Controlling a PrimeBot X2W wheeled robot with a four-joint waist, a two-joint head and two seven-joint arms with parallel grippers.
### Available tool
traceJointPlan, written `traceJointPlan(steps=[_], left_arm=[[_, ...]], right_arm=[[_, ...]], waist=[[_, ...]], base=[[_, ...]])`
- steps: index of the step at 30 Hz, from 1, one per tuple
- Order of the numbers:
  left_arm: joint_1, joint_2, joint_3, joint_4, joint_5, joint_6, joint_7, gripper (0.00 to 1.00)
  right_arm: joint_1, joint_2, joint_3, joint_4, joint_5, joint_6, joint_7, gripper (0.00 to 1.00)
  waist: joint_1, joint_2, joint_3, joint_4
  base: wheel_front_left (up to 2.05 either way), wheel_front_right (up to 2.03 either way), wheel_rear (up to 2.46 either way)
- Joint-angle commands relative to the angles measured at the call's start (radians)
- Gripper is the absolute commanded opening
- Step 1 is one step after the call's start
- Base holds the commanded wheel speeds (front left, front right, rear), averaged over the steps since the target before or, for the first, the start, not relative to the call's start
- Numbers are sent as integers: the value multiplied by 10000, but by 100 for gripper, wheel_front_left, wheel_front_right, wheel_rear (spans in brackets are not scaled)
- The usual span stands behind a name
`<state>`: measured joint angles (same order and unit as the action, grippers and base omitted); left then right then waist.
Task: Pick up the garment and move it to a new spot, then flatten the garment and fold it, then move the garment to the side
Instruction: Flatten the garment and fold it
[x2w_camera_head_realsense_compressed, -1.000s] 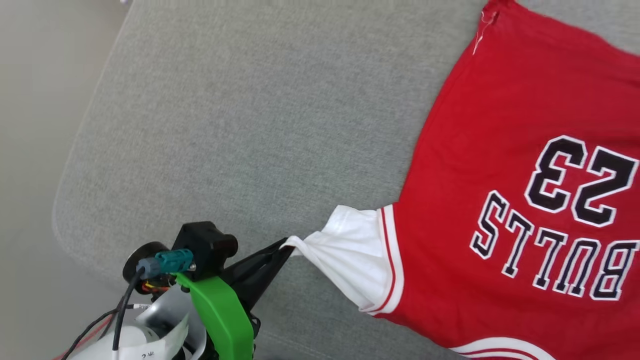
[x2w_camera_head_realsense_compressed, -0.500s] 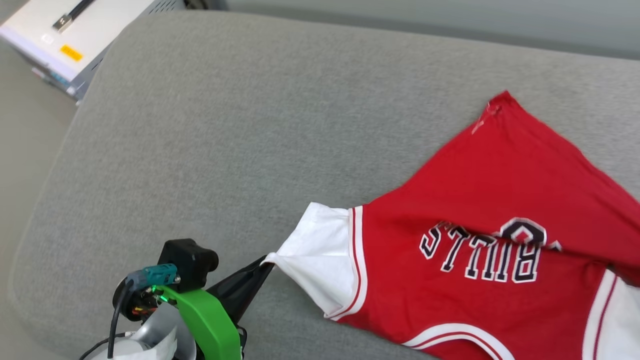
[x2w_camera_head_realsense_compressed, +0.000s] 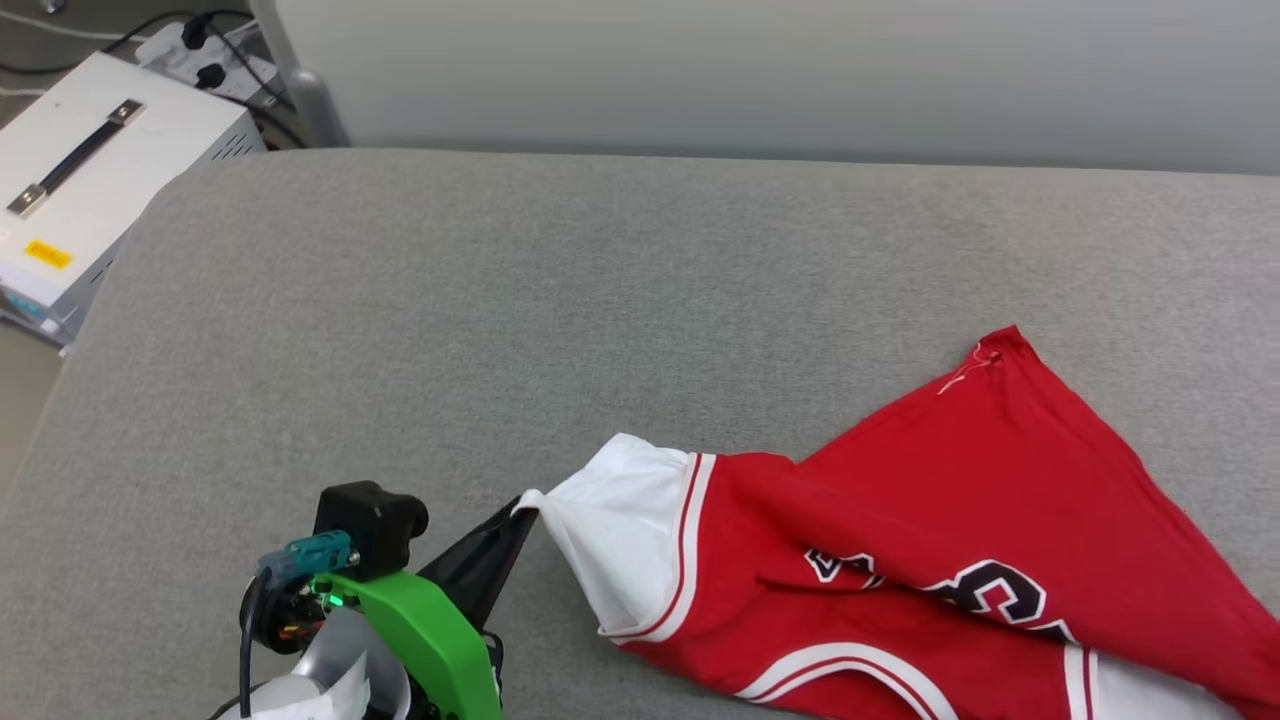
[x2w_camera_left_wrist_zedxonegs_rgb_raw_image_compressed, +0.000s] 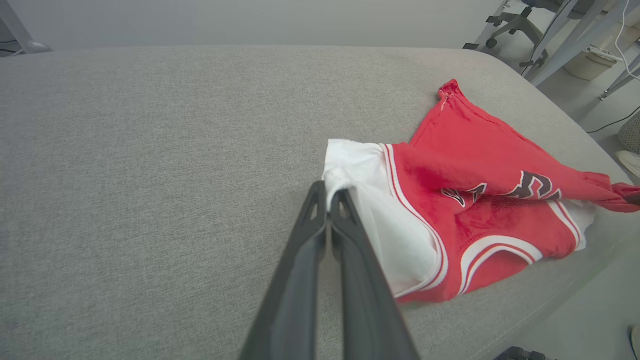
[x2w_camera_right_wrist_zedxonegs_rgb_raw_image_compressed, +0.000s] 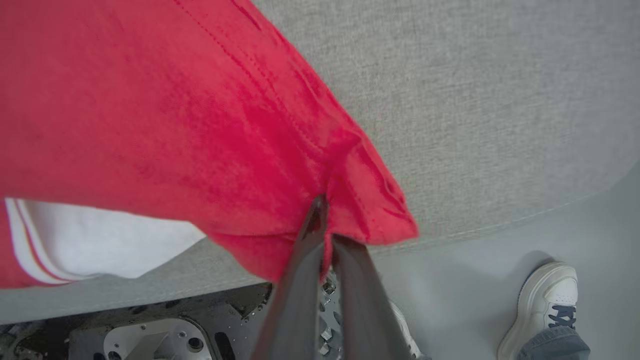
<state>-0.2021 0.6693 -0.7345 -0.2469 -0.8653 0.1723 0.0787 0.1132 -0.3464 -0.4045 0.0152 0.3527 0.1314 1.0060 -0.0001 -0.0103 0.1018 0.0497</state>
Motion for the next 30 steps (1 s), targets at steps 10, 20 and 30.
traceJointPlan(steps=[10, 20, 30], left_arm=[[174, -574, 207, 788, -136, 133, -773, 0], [-108, -582, 243, 829, -34, 65, -839, 0], [-694, -472, 257, -43, 256, 38, -661, 0]], right_arm=[[704, 973, 72, -260, -111, -7, -500, 0], [7, 363, 935, -799, 409, -7, -1001, 100], [-2216, -655, 2113, -1730, 1076, -7, -472, 100]], waist=[[1, 103, -216, -351], [1, 103, -12, -233], [1, 103, 984, 564]], base=[[0, 0, 0], [0, 0, 0], [0, 0, 0]])
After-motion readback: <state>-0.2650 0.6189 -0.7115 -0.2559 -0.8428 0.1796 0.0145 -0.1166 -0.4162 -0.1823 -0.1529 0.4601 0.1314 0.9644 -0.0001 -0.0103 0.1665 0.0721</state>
